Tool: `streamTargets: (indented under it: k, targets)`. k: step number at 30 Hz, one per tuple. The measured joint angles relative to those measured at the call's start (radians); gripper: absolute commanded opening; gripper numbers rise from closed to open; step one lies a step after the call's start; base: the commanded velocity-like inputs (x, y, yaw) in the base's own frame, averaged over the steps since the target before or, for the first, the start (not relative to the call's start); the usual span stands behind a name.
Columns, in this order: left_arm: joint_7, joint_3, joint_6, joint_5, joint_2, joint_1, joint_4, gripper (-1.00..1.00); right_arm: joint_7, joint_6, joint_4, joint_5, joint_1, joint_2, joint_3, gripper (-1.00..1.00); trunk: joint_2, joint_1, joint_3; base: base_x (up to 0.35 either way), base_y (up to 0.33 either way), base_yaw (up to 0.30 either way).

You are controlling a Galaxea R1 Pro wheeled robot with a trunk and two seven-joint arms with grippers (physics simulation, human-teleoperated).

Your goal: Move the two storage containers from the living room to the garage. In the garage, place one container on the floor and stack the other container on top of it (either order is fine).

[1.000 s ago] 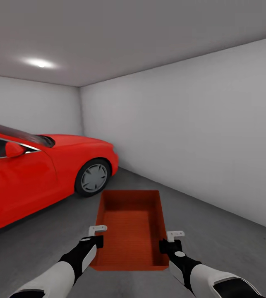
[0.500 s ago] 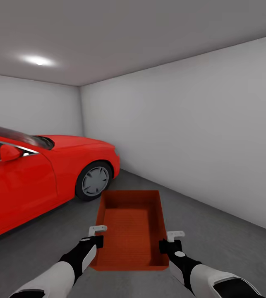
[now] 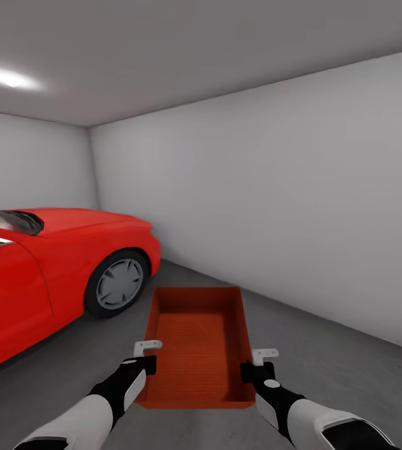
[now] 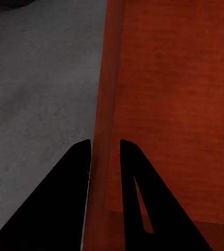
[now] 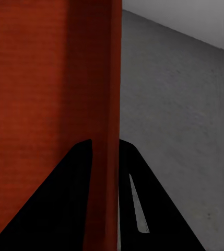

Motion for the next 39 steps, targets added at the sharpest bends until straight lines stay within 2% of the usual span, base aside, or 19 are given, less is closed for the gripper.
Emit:
streamTargets:
  k: [39]
  targets:
    - [0.0,0.0,-0.001,0.0,0.0,0.0,0.0,-1.0,0.0,-0.001,0.0,0.0,0.0,0.0,0.0,-1.0,0.0,0.0,0.0,0.319,0.095,-0.282]
